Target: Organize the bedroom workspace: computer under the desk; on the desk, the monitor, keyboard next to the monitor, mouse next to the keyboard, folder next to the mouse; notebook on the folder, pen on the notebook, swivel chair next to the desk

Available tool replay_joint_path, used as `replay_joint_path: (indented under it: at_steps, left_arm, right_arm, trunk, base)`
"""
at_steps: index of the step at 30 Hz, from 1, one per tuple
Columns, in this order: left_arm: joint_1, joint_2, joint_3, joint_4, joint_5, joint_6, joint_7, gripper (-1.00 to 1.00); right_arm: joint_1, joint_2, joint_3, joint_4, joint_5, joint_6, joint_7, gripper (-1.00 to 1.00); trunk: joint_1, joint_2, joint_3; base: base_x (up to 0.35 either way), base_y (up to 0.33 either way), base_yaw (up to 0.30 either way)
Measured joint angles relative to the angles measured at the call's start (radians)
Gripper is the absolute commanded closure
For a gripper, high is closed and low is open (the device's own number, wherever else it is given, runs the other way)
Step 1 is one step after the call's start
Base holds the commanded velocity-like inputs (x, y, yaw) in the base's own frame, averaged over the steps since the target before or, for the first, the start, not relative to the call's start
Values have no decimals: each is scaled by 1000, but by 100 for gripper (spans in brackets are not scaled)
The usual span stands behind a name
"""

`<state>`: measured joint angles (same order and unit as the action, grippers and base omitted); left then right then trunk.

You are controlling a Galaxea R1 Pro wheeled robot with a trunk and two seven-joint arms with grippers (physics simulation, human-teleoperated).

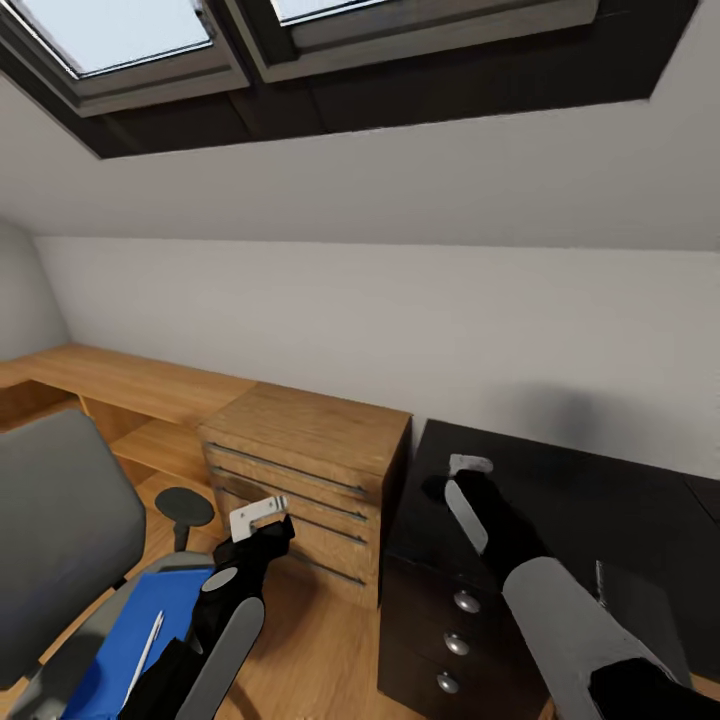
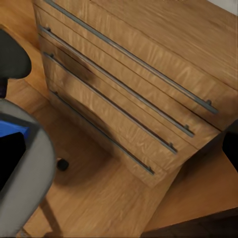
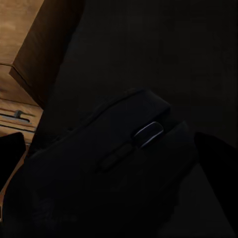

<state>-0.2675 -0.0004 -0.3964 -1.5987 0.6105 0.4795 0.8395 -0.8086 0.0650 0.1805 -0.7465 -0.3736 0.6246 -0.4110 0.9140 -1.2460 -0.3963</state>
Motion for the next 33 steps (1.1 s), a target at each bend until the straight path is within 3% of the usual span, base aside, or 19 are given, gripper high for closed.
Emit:
replay_joint_path:
  at_steps: [5, 8, 23, 33]
  left_arm:
    - [0, 0, 0, 0, 1, 0, 0, -100]
    - [0, -1, 0, 1, 2, 0, 0, -100]
    - [0, -1, -2, 2, 2, 0, -3, -100]
    - [0, 0, -2, 6, 25, 2, -5, -100]
  right_arm:
    - [216, -3, 2, -397, -10, 83, -69, 100]
    - [283, -2, 3, -513, -12, 95, -75, 100]
    - [303, 0, 4, -535, -12, 93, -77, 100]
    - [303, 0, 4, -540, -10, 88, -79, 100]
  trunk:
    - [-19, 35, 16]
    - [-30, 56, 25]
    - [-88, 161, 72]
    - [-89, 161, 73]
  base:
    - [-305, 0, 0]
    - [-332, 0, 0]
    - [-338, -44, 0]
    - [-50, -20, -23]
